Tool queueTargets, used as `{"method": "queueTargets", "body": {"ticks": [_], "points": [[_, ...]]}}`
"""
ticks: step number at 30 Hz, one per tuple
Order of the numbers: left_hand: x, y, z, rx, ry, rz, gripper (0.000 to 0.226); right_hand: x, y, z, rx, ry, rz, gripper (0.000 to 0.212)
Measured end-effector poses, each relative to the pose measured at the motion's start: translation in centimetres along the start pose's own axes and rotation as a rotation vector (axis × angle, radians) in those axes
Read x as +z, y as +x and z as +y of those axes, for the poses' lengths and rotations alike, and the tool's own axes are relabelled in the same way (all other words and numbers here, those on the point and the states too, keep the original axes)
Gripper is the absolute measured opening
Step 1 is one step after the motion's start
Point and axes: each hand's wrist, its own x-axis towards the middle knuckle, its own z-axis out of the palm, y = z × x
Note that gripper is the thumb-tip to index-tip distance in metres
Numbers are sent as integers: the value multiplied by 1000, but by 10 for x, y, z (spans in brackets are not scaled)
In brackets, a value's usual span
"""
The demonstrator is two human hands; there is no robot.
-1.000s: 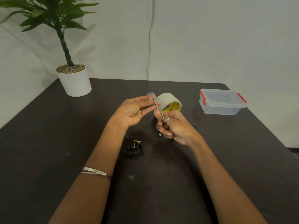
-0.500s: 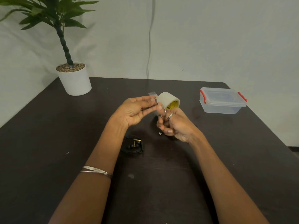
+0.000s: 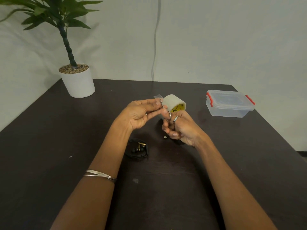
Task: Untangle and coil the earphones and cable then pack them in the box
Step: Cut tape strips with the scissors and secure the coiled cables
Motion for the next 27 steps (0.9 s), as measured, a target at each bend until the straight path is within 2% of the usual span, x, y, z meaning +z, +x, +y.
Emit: {"method": "queueTargets", "body": {"ticks": [10, 16, 24, 27], "points": [[-2, 0, 1, -6, 17, -13, 18, -1, 2, 1, -1, 12, 15, 38], [3, 0, -2, -25, 64, -21, 24, -3, 4, -3, 4, 47, 5, 50], [0, -5, 4, -6, 112, -59, 20, -2, 4, -3, 1, 27, 4, 49], [1, -5, 5, 6, 131, -10, 22, -2, 3, -3, 5, 20, 1, 49]]}}
